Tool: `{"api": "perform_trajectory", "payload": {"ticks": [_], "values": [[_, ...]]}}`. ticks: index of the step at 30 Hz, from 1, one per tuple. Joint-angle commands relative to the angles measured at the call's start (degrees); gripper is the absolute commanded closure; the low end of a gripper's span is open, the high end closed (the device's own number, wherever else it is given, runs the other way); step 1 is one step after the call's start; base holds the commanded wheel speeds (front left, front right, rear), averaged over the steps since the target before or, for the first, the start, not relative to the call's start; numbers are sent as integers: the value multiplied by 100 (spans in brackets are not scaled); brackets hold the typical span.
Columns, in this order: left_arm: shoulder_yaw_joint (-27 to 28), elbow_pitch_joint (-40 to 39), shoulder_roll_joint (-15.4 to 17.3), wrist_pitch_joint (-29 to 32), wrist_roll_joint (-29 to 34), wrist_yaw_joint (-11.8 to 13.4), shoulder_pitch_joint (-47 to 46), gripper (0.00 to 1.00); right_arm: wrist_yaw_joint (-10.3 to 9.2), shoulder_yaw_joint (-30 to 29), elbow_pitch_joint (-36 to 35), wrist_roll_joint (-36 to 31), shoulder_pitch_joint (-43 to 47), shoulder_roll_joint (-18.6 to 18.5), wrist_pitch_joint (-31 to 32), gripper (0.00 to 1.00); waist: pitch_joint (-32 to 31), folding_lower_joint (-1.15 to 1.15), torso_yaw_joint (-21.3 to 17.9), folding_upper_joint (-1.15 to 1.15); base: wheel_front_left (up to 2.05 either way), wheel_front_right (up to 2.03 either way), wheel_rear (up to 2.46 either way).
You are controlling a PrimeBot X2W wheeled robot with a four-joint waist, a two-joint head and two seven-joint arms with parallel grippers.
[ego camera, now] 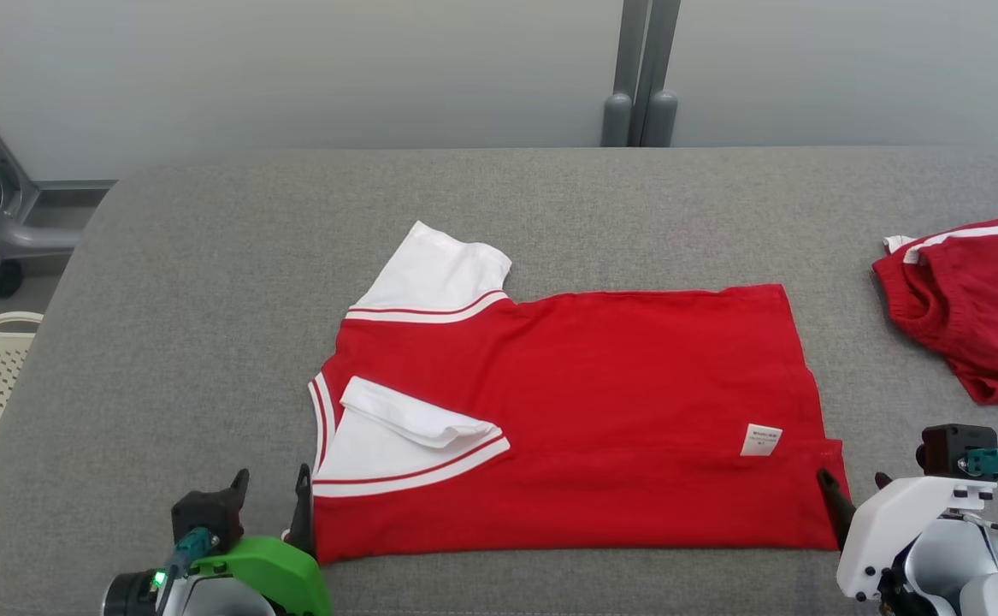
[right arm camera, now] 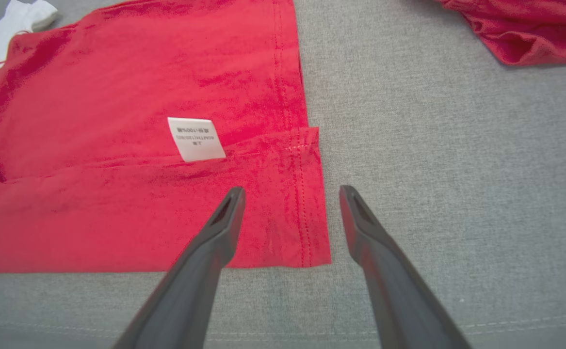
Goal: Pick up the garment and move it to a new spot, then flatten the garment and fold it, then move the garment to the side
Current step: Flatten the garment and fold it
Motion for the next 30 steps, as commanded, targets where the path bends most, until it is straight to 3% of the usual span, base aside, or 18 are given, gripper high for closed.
{"api": "perform_trajectory", "payload": {"ticks": [1,12,19,30], "values": [[102,-113,51,-129,-9,37,106,0,-8,48,-86,22,71,-4,-229,0,-61,0,20,0,0,0,0],[1121,-1506,-126,-294,350,-121,603,0,-6,361,-115,436,45,3,-1919,0,-300,0,173,0,0,0,0],[1623,-2162,-258,-291,843,-486,1072,0,-5,657,-15,521,-13,6,-2663,0,-512,0,267,0,0,0,0],[1454,-2218,-77,-199,1023,-819,1606,0,-5,888,88,272,217,5,-3172,0,-771,0,289,0,0,0,0]]}}
